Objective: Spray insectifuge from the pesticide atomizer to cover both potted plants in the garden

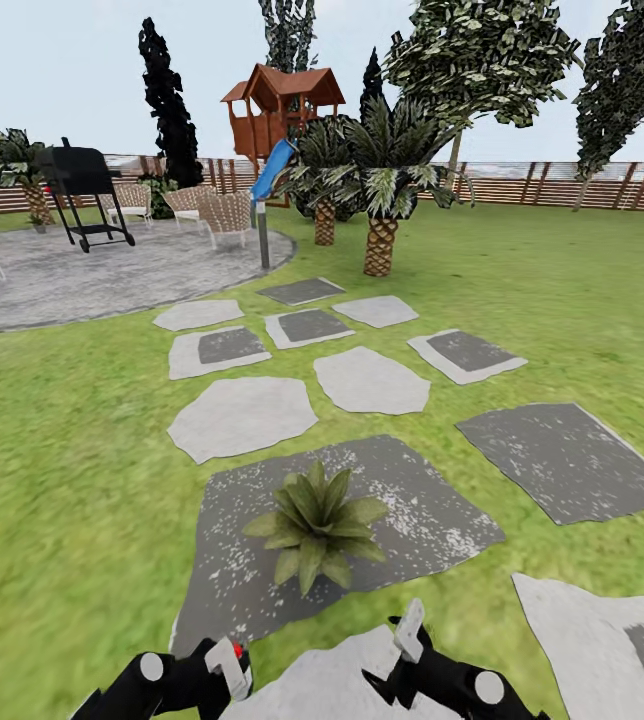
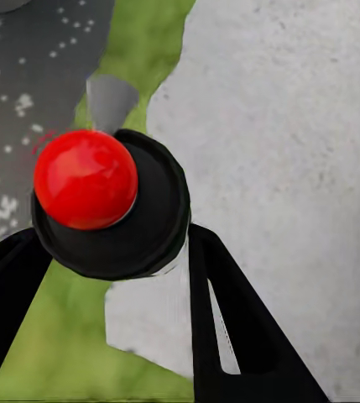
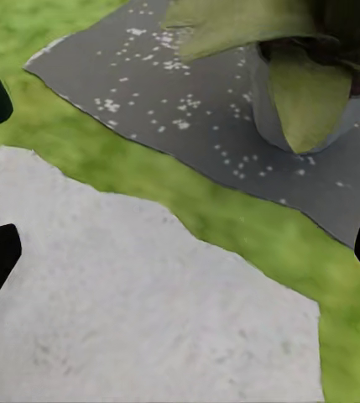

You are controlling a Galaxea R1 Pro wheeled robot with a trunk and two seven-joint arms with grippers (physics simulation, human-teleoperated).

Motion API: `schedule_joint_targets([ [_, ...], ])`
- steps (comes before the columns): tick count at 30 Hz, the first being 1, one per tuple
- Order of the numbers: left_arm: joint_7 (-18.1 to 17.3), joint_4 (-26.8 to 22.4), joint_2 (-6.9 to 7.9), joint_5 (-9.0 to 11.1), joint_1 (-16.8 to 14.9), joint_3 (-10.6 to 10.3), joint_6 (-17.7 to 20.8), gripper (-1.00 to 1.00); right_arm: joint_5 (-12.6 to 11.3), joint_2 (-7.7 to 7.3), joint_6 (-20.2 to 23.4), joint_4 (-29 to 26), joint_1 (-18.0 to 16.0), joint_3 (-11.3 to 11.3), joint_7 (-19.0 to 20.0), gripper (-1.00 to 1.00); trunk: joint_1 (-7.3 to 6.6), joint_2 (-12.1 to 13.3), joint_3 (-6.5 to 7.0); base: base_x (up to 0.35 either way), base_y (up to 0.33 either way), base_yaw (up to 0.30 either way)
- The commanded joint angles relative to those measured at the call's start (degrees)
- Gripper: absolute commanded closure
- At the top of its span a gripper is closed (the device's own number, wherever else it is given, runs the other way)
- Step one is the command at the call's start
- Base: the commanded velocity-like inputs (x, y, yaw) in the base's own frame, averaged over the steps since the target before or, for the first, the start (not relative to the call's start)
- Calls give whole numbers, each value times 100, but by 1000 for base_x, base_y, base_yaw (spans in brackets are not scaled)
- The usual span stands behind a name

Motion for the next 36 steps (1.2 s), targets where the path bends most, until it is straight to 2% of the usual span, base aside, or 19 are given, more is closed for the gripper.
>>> schedule_joint_targets([
  [1,-37,-11,-12,-114,-1,-12,26,100,67,38,-37,0,-35,9,131,100,-1,-2,-5,0,0,0],
  [3,-93,-13,-28,-202,-1,-12,120,100,70,89,-40,5,-80,11,315,100,-1,-2,-5,0,0,0],
  [7,-132,-6,-48,-259,-1,-9,183,100,78,206,-38,14,-107,17,429,100,-1,-2,-5,0,0,0],
  [9,-137,-6,-143,-333,-1,-25,193,100,80,274,-37,14,-113,68,446,100,-1,-2,-5,0,0,0],
  [12,-139,-5,-247,-543,-1,-134,210,100,76,310,-37,3,-125,361,453,100,-1,-2,-5,0,0,0],
  [13,-137,-10,-299,-652,-1,-180,238,100,70,320,-37,-1,-154,570,454,100,-1,-2,-5,0,0,0],
  [15,-137,-12,-354,-709,-1,-203,327,100,65,367,-32,-2,-213,685,460,100,-1,-2,-5,0,0,0],
  [18,-139,-90,-453,-732,-1,-216,416,100,64,469,-29,-3,-247,735,552,100,-1,-2,-5,0,0,0],
  [23,-140,-203,-572,-796,-1,-222,445,100,63,538,-28,-3,-264,748,719,100,-1,-2,-5,0,0,0],
  [27,-140,-234,-661,-930,-1,-222,448,100,63,563,-28,-3,-269,750,741,100,-1,-2,-5,0,0,0],
  [33,-143,-401,-826,-1007,-2,-223,504,100,63,580,-33,-3,-270,750,746,100,-1,-2,-5,0,0,0],
  [36,-186,-477,-912,-1155,-2,-226,649,100,63,593,-34,-3,-270,750,745,100,-1,-2,-5,0,0,0],
])
